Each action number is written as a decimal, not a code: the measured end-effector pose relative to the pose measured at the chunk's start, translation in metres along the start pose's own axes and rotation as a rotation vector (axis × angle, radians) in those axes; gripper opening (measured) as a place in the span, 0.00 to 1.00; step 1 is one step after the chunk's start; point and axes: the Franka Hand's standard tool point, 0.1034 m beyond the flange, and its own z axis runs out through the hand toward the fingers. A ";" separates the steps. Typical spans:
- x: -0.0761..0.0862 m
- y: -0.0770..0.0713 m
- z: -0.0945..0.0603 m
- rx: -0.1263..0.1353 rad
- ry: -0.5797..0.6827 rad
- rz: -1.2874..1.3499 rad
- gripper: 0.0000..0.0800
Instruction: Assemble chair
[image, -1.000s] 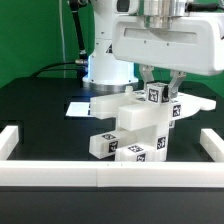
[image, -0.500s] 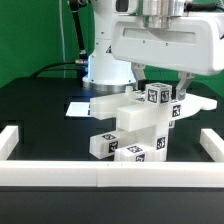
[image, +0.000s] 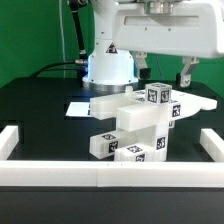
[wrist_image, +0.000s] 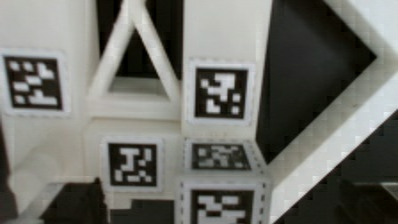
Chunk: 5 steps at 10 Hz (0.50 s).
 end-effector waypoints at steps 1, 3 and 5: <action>-0.011 0.001 -0.006 0.009 -0.007 -0.010 0.81; -0.033 0.009 -0.005 0.017 -0.013 -0.020 0.81; -0.038 0.009 -0.003 0.016 -0.014 -0.016 0.81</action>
Offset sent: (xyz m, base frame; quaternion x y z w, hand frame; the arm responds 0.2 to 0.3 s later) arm -0.0348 0.0255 -0.0039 0.0202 0.0009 0.0764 0.9969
